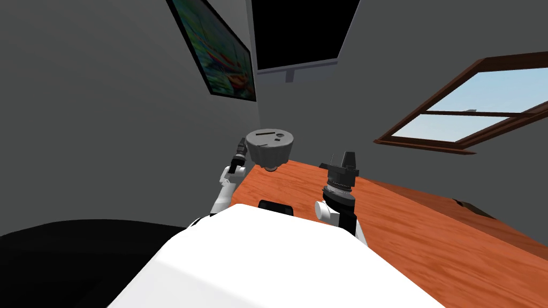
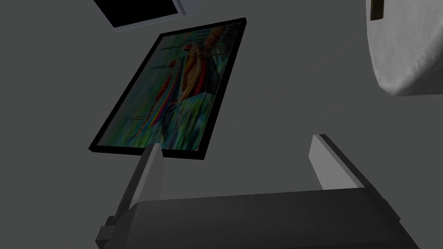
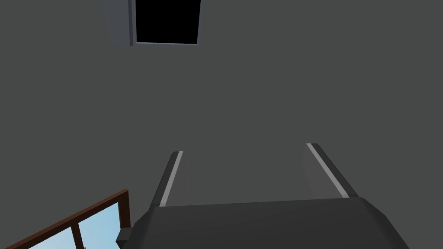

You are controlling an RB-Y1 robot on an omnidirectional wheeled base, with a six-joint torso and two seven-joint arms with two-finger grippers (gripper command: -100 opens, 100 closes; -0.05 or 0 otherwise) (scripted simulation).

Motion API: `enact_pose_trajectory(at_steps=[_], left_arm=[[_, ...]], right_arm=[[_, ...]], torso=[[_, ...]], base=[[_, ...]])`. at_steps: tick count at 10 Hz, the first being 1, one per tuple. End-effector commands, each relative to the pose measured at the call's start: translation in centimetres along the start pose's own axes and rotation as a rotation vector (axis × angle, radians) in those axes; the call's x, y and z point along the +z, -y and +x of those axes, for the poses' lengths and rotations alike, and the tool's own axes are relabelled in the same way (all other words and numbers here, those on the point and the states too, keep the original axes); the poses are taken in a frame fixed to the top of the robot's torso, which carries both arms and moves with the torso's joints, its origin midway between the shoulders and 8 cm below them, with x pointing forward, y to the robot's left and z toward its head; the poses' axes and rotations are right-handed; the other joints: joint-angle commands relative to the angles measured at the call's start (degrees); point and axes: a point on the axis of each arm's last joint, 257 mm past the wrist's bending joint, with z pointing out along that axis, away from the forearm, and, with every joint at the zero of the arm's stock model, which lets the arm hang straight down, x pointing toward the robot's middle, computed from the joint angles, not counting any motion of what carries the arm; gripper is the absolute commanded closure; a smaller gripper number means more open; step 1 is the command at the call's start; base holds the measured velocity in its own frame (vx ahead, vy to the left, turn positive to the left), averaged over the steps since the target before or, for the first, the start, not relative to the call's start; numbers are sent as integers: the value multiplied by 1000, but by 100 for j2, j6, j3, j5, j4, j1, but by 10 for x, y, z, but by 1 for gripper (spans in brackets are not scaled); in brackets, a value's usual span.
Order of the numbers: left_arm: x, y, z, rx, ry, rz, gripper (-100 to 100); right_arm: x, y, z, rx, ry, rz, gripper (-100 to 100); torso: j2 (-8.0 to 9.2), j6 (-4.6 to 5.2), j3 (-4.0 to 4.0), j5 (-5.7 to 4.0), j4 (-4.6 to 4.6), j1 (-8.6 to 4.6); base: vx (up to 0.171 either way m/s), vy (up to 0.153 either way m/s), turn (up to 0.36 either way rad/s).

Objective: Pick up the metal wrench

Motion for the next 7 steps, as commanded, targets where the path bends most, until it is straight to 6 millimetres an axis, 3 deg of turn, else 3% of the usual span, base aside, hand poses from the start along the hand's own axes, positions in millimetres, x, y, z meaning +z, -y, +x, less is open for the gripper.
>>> enact_pose_trajectory(at_steps=[1,7], left_arm=[[3,-6,0,-2,1,-25,-100],[47,-59,-2,-29,22,-204,-100]], right_arm=[[0,0,0,0,0,0,0],[0,0,0,0,0,0,0]], torso=[[0,0,0,0,0,0],[0,-1,0,0,0,-1]], base=[[-35,-6,-1],[-78,-26,15]])
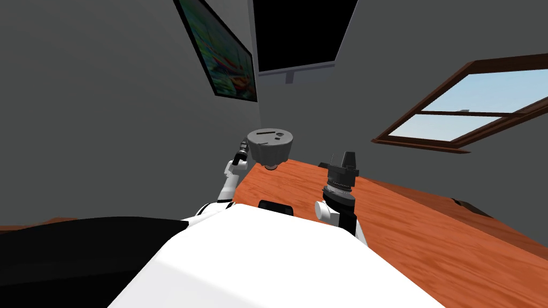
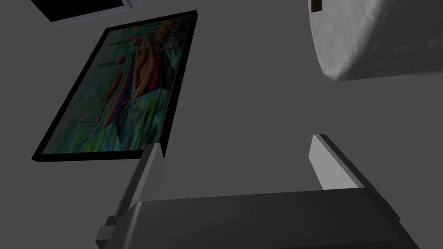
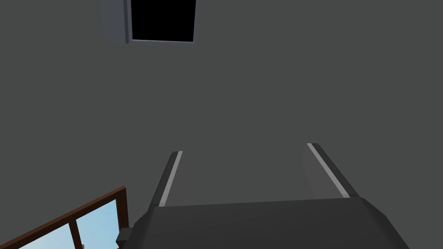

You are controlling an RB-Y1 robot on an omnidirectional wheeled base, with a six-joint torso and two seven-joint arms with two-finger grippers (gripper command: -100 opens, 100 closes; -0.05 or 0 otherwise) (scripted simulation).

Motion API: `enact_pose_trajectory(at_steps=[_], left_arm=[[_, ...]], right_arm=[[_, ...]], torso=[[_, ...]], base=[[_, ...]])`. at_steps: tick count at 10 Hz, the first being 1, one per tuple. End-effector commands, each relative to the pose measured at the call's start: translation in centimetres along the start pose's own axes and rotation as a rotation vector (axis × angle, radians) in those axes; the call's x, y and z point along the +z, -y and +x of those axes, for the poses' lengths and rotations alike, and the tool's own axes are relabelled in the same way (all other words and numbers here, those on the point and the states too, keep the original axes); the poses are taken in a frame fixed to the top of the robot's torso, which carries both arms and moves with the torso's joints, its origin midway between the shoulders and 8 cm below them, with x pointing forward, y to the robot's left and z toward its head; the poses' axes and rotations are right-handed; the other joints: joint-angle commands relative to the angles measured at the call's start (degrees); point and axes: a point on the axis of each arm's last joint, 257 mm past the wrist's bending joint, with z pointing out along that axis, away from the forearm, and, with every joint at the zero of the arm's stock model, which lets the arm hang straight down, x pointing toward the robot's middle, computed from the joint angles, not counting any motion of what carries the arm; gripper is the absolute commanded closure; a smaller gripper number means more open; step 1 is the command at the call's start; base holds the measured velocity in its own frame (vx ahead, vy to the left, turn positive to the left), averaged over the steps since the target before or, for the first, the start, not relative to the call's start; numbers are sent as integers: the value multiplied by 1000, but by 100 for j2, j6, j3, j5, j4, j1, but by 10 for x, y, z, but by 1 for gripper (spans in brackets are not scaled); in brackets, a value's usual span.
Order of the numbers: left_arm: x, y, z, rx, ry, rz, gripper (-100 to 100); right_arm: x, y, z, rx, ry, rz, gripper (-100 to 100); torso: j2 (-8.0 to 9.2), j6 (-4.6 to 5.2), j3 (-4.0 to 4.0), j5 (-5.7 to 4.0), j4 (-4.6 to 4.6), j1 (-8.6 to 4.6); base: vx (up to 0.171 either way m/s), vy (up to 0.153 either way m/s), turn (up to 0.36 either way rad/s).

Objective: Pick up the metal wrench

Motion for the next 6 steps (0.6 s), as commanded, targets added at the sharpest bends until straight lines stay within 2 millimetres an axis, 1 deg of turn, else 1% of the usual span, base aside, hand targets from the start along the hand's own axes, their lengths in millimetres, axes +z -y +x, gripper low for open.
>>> enact_pose_trajectory(at_steps=[1,2,4,5,6], left_arm=[[4,-7,1,-4,-1,-31,-100],[16,-16,-1,-11,5,-71,-100],[20,-22,2,-16,3,-97,-100],[31,-30,0,-23,7,-138,-100],[34,-37,3,-27,5,-165,-100]], right_arm=[[0,0,0,0,0,0,0],[0,0,0,0,0,0,0],[0,0,0,0,0,0,0],[0,0,0,0,0,0,0],[0,0,0,0,0,0,0]], torso=[[0,0,0,0,0,0],[-9,-1,-5,1,-2,4],[-6,-1,-4,0,-2,0],[-11,-1,-6,1,-2,5],[-9,-1,-6,1,-3,2]], base=[[-27,-10,-2],[-45,-24,12],[-40,-16,3],[-43,-20,5],[-43,-20,6]])
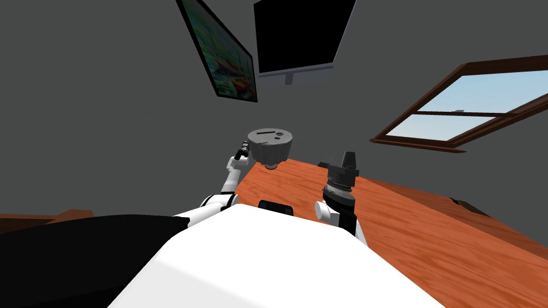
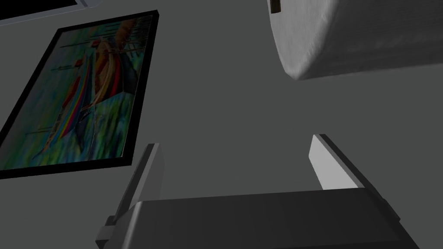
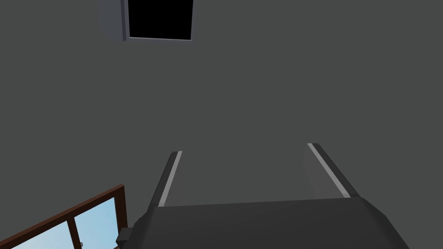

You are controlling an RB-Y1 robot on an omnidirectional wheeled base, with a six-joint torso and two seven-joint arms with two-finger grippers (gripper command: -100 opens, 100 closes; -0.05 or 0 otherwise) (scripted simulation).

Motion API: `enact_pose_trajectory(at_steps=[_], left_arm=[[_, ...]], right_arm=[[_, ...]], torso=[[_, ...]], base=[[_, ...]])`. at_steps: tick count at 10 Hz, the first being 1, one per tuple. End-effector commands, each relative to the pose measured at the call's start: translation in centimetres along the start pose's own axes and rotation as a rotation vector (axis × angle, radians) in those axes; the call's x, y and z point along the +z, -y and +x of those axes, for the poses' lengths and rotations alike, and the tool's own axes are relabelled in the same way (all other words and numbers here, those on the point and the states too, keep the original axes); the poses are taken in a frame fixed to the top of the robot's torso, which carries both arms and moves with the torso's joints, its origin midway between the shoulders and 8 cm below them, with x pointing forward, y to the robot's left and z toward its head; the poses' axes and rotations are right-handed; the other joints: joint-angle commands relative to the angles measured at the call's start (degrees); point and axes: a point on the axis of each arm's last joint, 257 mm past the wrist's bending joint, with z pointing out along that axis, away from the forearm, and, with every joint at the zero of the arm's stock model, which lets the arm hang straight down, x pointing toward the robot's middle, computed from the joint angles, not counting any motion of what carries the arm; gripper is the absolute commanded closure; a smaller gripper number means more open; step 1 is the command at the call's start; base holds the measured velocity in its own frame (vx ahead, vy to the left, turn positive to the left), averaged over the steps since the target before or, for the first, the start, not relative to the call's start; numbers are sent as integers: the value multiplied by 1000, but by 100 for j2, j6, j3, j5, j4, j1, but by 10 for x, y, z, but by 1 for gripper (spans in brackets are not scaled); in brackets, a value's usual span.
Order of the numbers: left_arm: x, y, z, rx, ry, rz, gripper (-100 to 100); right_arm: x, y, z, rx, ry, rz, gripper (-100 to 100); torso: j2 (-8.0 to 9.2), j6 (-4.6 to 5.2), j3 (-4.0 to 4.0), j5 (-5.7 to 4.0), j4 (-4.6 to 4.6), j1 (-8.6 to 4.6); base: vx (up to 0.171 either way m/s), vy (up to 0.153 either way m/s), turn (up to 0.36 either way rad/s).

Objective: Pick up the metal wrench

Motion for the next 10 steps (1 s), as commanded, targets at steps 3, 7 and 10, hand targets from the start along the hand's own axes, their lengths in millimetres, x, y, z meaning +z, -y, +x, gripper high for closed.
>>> enact_pose_trajectory(at_steps=[3,7,10], left_arm=[[18,-18,4,-15,0,-92,-100],[42,-39,7,-37,-3,-225,-100],[50,-52,9,-47,-6,-303,-100]], right_arm=[[0,0,0,0,0,0,0],[0,0,0,0,0,0,0],[0,0,0,0,0,0,0]], torso=[[-1,0,-1,0,0,-2],[-6,0,-4,0,-2,0],[-13,0,-7,0,-3,1]], base=[[-33,-18,1],[-23,-14,-2],[-7,-13,-4]])
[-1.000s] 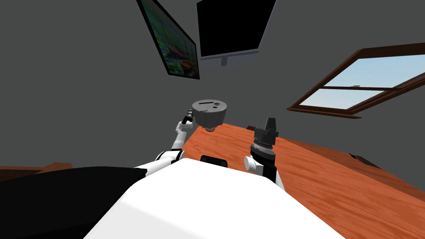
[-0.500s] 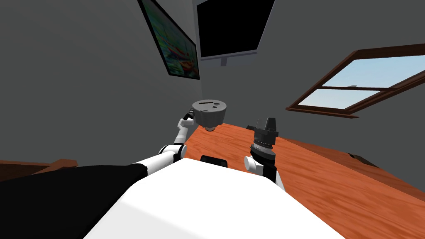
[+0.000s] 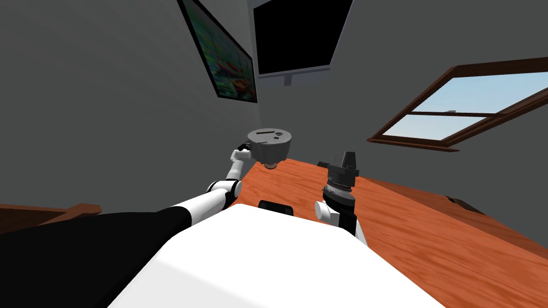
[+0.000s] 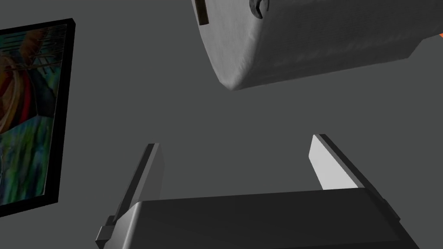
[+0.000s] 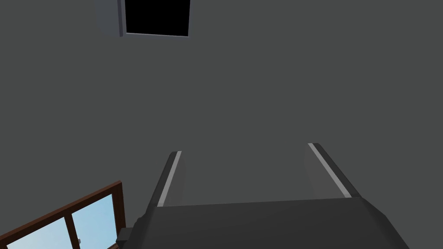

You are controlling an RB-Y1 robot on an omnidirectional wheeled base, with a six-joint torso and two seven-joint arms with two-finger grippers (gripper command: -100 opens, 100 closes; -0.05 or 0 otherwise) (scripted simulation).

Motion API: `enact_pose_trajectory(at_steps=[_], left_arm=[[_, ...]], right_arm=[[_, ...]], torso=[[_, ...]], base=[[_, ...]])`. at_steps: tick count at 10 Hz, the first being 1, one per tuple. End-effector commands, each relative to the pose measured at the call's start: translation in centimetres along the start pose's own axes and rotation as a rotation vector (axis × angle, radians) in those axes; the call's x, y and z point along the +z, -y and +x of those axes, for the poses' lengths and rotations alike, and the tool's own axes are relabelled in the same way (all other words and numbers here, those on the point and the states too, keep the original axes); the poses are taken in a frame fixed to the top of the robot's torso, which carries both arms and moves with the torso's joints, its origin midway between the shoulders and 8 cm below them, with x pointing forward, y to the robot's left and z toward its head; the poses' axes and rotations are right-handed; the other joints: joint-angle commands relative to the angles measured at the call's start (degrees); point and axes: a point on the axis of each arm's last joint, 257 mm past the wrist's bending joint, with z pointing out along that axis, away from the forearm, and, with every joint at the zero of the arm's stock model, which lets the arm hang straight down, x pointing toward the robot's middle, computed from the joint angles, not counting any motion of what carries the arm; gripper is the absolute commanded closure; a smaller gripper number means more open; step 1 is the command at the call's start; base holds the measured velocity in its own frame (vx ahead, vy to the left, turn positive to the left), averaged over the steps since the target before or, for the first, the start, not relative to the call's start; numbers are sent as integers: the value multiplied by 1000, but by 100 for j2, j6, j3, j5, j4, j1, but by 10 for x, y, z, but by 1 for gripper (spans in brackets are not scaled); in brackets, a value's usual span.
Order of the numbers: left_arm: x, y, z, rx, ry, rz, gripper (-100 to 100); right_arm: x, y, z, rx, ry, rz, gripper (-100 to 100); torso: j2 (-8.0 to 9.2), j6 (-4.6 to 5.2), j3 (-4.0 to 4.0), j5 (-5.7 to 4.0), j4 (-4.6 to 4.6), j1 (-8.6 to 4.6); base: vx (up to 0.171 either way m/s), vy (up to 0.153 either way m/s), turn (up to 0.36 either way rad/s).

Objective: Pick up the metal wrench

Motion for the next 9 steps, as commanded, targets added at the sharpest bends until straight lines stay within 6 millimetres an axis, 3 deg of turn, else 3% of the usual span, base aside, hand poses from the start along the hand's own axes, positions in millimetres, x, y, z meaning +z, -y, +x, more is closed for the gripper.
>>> enact_pose_trajectory(at_steps=[1,3,6,8,9], left_arm=[[8,1,-2,-8,1,-46,-100],[12,-13,2,-12,-4,-95,-100],[23,-9,2,-28,-6,-181,-100],[24,-28,4,-29,-8,-232,-100],[27,-22,4,-37,-9,-268,-100]], right_arm=[[0,0,0,0,0,0,0],[0,0,0,0,0,0,0],[0,0,0,0,0,0,0],[0,0,0,0,0,0,0],[0,0,0,0,0,0,0]], torso=[[0,0,0,0,0,0],[-3,0,-1,-1,0,0],[-7,0,-4,0,-2,2],[-10,-1,-6,1,-3,2],[-7,-1,-4,1,-2,4]], base=[[-2,-15,-12],[2,-9,-4],[15,-9,-16],[15,-6,-4],[22,-6,-23]])
